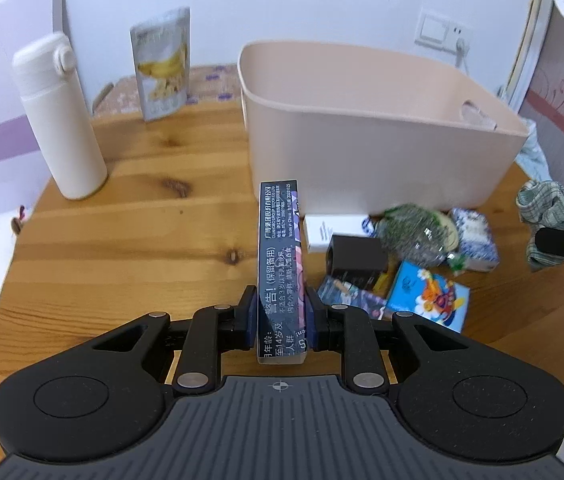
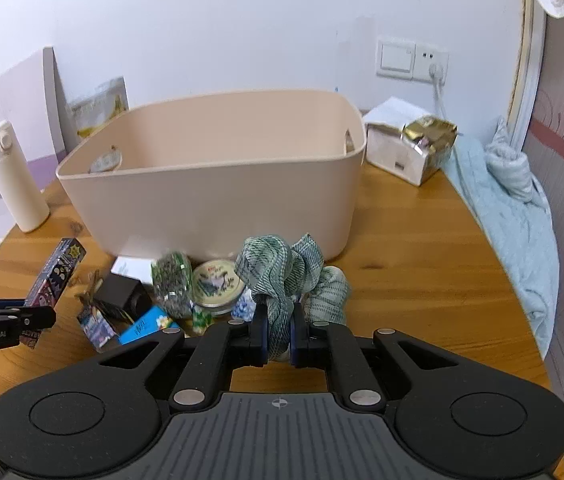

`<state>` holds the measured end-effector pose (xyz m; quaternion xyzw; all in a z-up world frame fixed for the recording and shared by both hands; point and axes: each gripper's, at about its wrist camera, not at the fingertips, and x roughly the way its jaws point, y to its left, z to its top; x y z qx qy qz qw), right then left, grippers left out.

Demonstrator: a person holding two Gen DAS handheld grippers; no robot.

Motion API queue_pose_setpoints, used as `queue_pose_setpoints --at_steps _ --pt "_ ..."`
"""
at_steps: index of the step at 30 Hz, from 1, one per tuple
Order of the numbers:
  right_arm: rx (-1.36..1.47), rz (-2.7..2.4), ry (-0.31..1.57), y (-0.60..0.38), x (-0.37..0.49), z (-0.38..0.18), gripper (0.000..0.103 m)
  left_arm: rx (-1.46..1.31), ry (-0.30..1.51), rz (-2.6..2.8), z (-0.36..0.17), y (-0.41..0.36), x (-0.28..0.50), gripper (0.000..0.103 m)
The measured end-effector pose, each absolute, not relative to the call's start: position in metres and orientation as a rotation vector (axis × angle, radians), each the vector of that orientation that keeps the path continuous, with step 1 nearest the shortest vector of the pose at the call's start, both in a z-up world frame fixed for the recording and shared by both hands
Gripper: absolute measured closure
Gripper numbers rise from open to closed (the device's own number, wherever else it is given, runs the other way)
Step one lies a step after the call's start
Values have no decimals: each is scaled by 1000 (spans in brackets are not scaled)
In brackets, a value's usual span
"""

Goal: Organize objects
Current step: 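Grasp the tall dark box with left tool while right tool grasps green cloth, then carry both items over the bin and open both tools to drop them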

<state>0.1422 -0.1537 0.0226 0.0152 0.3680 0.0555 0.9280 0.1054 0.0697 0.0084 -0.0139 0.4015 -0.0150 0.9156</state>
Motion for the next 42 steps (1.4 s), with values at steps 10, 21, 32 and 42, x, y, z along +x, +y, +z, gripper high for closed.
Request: queue_pose_setpoints --at_steps 10,21,32,42 --pt "29 96 653 -165 133 56 92 -38 712 -48 47 69 93 80" --pt "-8 96 568 -163 147 86 92 -15 603 -49 86 62 115 80" --pt "-27 105 532 -156 186 97 92 37 588 -73 94 42 168 80" --pt "-41 125 553 -154 228 92 92 57 614 -75 68 22 226 80"
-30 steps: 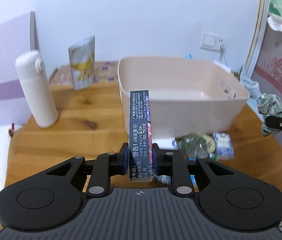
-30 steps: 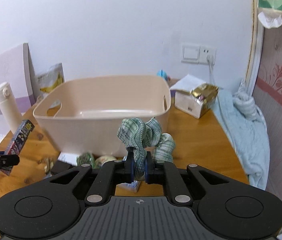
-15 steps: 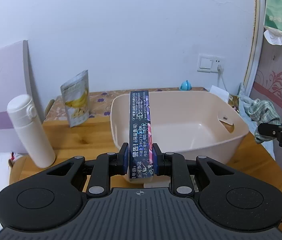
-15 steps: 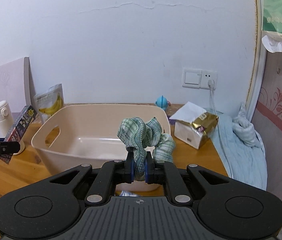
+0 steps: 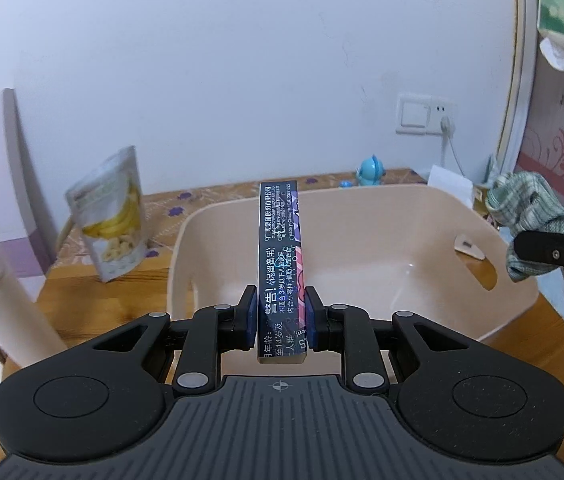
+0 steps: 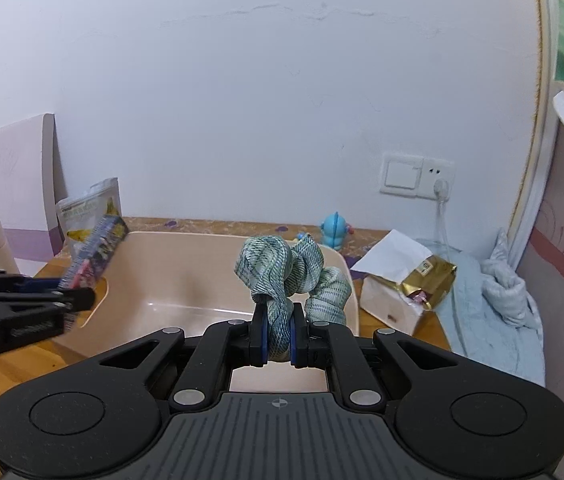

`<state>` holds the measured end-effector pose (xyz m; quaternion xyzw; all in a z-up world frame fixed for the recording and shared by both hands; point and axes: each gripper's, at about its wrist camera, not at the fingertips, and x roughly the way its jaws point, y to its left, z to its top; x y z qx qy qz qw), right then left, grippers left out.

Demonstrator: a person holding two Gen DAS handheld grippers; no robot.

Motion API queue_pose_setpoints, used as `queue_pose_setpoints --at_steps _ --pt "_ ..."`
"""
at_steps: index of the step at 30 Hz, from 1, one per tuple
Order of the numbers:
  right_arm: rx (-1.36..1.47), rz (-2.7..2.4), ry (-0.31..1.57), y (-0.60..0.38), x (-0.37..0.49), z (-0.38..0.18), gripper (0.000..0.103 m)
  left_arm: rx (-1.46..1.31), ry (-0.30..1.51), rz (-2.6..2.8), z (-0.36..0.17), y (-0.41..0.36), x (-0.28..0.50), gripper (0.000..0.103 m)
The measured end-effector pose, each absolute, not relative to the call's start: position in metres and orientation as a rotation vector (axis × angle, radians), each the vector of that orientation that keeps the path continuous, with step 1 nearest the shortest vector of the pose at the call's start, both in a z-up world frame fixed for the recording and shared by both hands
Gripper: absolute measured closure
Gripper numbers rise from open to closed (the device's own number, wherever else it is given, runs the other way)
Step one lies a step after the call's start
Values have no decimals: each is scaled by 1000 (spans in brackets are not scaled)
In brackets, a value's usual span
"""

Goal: Organize objects
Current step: 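Carry both items over the bin and open both tools to drop them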

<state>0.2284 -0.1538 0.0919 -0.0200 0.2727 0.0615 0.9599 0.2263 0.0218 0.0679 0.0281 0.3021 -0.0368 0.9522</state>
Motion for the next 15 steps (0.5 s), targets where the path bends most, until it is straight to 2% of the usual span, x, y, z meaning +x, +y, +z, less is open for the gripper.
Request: queue_pose_setpoints --at_steps 15 --pt "-37 175 694 -144 273 58 92 61 810 -72 23 20 278 80"
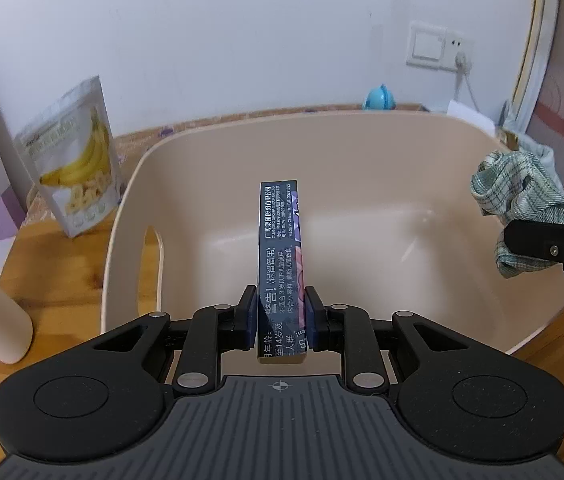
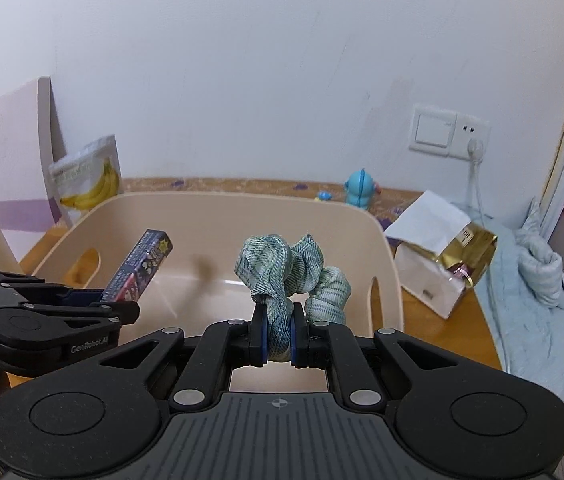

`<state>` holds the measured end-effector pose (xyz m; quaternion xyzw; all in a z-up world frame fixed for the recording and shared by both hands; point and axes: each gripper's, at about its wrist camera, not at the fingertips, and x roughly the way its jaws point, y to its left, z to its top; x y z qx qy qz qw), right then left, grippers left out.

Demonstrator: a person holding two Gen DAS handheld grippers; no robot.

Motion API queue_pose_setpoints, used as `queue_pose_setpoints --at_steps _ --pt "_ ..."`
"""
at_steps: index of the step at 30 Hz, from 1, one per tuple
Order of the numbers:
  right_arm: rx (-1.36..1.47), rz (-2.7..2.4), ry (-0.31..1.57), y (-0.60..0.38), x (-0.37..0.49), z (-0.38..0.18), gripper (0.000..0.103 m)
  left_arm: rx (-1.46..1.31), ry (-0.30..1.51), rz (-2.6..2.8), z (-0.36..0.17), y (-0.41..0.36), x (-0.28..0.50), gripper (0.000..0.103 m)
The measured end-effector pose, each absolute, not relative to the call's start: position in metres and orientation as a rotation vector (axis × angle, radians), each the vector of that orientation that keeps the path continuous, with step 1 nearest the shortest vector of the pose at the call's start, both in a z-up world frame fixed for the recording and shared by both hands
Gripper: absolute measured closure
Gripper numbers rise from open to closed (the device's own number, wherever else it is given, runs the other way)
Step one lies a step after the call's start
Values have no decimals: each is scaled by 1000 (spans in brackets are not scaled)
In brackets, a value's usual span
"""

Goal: Organize objects
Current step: 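Carry both items over the bin and open both tools to drop them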

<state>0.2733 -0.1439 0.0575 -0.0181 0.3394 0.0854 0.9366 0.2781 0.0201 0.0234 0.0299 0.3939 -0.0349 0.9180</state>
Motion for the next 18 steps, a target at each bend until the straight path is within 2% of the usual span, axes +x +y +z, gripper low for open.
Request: queue_pose_setpoints --at_steps 9,11,12,13,16,17,18 --pt "-63 180 745 -137 280 47 88 66 805 -79 26 19 276 79" --pt "-63 181 749 -136 280 46 83 68 791 -79 27 19 274 70" --pt "-64 180 747 -136 279 46 72 67 787 -76 28 19 273 59" --pt "-64 181 743 -136 278 47 70 62 781 -75 29 20 271 51" --pt "-57 190 730 -137 272 51 61 48 765 -90 34 21 265 46" --pt "-58 189 722 -138 270 52 57 53 759 -87 37 20 263 43" --pt "-59 189 714 -138 268 54 51 60 749 -80 39 19 260 36"
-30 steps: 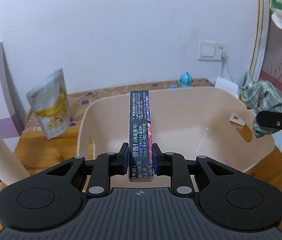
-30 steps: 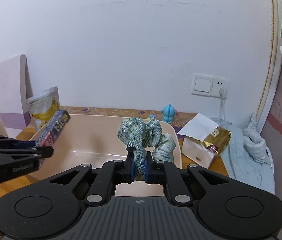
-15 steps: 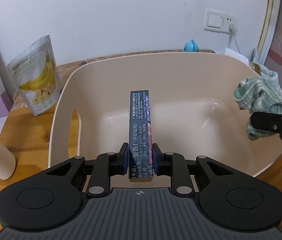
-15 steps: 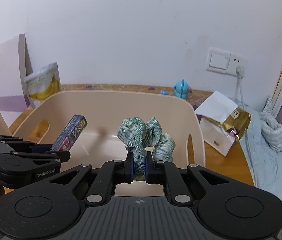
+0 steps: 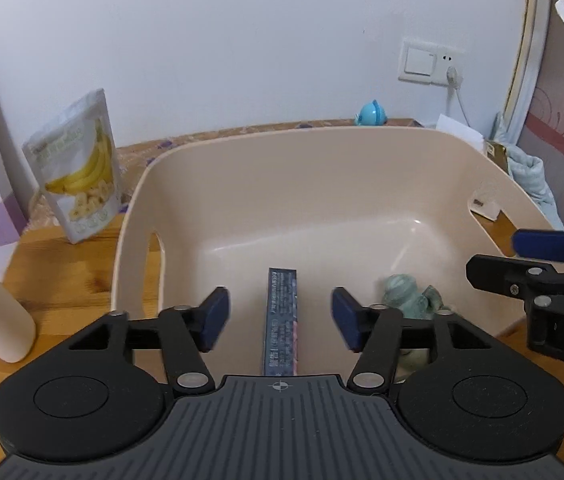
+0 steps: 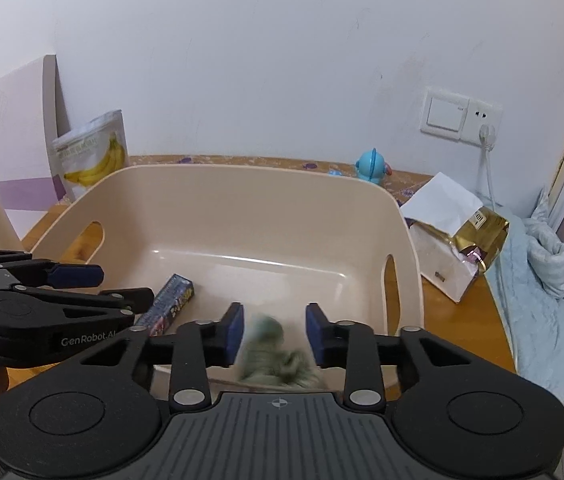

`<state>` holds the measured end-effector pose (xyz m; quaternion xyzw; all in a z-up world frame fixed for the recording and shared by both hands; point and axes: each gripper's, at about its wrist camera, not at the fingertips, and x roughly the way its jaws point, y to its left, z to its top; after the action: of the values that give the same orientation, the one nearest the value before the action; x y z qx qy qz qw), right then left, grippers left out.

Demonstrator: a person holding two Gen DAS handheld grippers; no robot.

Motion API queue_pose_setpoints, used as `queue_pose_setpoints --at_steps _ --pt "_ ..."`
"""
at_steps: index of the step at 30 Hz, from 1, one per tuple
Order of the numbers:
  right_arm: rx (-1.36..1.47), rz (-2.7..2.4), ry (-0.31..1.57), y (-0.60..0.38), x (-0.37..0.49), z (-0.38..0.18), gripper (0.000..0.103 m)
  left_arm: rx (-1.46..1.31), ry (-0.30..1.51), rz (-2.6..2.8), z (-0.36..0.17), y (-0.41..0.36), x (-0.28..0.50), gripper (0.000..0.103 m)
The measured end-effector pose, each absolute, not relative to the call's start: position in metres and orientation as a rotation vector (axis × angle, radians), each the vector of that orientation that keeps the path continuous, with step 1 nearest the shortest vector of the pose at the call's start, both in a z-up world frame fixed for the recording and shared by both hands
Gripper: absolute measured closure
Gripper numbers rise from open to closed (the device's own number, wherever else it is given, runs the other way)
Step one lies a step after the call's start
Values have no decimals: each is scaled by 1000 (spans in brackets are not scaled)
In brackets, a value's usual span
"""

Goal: Organize objects
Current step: 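Carry both items over the bin and open both tools to drop them, then withdraw both tools from the bin back toward the remaining items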

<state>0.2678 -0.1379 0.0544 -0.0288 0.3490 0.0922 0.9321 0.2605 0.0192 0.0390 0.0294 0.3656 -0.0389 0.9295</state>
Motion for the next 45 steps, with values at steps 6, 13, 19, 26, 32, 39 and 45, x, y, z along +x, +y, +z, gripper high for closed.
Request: queue_pose_setpoints --at_steps 6,13,19,26,32,39,45 --pt "-59 187 663 -141 250 69 31 81 697 -79 55 18 243 27" --pt "-60 184 620 -142 228 83 17 85 667 -67 68 20 219 26" --pt "-90 181 591 -140 207 86 5 93 655 -59 74 27 197 21" --pt "-96 179 594 -139 187 83 0 98 638 -44 73 37 170 13" --pt "-45 201 648 -145 174 69 0 129 665 -20 58 45 153 13" --pt "-65 187 688 -146 159 49 0 129 715 -26 35 53 135 13" --pt "-104 190 727 -140 150 32 0 123 756 -51 19 55 125 13"
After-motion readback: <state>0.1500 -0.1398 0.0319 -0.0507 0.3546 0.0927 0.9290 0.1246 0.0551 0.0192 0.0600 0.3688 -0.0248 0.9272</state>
